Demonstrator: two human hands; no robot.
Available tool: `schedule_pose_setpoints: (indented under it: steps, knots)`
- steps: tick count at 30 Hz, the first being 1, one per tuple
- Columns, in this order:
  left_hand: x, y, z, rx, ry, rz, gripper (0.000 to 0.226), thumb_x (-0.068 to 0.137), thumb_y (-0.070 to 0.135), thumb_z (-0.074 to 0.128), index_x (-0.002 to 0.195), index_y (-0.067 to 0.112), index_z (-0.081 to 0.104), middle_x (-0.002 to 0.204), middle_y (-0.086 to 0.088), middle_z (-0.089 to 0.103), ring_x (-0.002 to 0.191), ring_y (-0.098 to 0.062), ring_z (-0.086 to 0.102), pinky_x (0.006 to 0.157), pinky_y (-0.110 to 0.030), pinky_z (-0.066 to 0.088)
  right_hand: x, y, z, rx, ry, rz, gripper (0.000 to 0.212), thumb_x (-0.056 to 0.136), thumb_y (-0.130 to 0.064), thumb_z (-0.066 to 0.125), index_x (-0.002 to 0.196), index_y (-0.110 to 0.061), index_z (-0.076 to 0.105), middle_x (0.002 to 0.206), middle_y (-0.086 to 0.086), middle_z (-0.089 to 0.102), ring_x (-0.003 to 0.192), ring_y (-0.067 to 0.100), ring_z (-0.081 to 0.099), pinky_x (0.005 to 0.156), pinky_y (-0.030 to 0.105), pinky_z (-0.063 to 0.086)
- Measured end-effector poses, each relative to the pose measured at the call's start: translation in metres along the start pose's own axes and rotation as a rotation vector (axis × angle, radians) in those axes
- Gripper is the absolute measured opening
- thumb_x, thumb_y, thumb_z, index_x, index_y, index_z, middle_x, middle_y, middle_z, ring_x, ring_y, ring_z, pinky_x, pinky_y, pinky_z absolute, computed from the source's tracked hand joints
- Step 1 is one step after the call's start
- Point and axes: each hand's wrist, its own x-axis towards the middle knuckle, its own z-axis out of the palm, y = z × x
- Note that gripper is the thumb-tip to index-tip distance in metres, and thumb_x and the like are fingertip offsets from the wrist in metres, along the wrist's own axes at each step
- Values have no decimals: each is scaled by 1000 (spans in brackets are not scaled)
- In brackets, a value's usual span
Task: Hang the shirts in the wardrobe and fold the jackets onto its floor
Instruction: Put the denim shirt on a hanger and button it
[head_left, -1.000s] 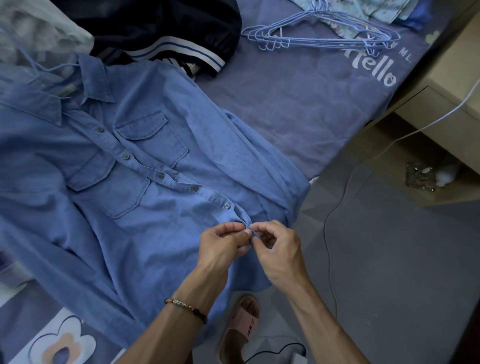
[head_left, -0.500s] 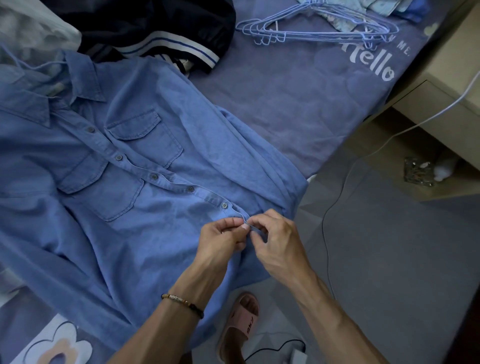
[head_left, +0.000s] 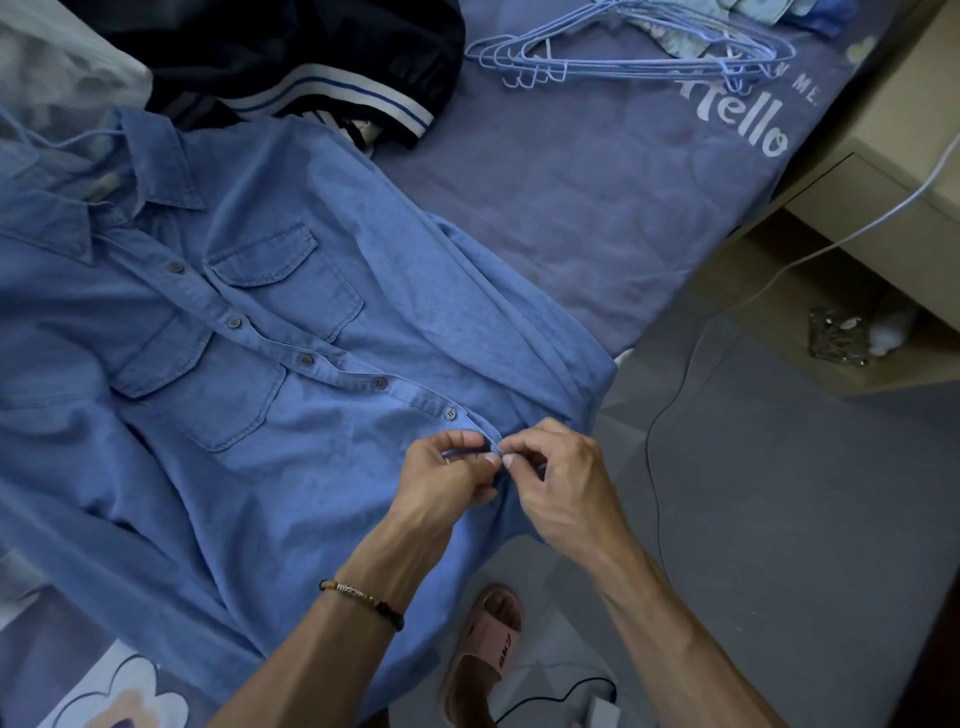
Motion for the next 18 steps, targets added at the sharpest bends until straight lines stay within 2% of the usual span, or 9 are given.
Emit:
schedule_pose_setpoints:
  steps: [2, 4, 6, 8, 10, 12, 15, 18]
  knots:
    - [1, 1, -3, 56, -27, 25, 20, 87, -11, 63, 96, 5, 54, 71, -9, 61, 59, -13, 59, 52, -19, 50, 2, 1, -3, 21, -36, 5, 11, 82, -3, 71, 85, -12, 76, 81, -2, 67, 70, 3, 60, 67, 11, 45]
    - [3, 2, -3, 161, -41, 89, 23, 88, -10, 61, 91, 10, 51, 69, -7, 61, 59, -13, 59, 56, -23, 52, 4, 1, -4, 73, -43, 93, 14, 82, -3, 71, 80, -16, 75, 75, -7, 67, 66, 0, 59, 64, 9, 43]
    - [6, 0, -2, 298, -7, 190, 23, 86, -6, 63, 87, 13, 50, 73, -9, 64, 64, -17, 61, 66, -34, 56, 5, -1, -2, 211, -19, 263, 18, 82, -1, 70, 74, -17, 71, 69, -6, 68, 61, 0, 59, 62, 12, 45]
    - [6, -3, -3, 412, 12, 294, 22, 82, 1, 65, 85, 17, 51, 75, -7, 65, 67, -21, 62, 73, -45, 57, 5, -2, 2, 440, 14, 472, 15, 81, 2, 71, 78, -12, 68, 68, -1, 67, 62, 6, 61, 62, 18, 49]
    - [5, -6, -5, 503, 5, 373, 27, 82, -1, 65, 83, 22, 51, 71, -2, 64, 64, -18, 61, 72, -46, 56, 6, -1, 4, 657, 11, 674, 19, 79, 3, 74, 85, -11, 63, 77, 6, 68, 69, 15, 64, 68, 25, 54]
    - [4, -6, -9, 573, 8, 439, 31, 83, -4, 65, 81, 24, 52, 69, 2, 63, 62, -12, 58, 69, -41, 54, 6, 3, 5, 833, -29, 800, 23, 78, 2, 75, 90, -11, 61, 91, 14, 69, 78, 24, 67, 79, 38, 56]
    - [6, -3, -10, 522, 8, 461, 28, 84, -6, 64, 82, 23, 60, 68, 5, 62, 64, -11, 59, 64, -35, 56, 3, 8, 7, 774, -68, 693, 17, 83, -4, 74, 93, -14, 63, 90, 11, 71, 84, 23, 68, 86, 40, 54]
    - [15, -3, -4, 398, 23, 365, 29, 89, -8, 58, 81, 19, 66, 64, 3, 57, 66, -13, 60, 61, -31, 56, -7, 11, 6, 626, -134, 514, 9, 89, -6, 68, 92, -14, 64, 77, 1, 73, 75, 13, 67, 74, 26, 53]
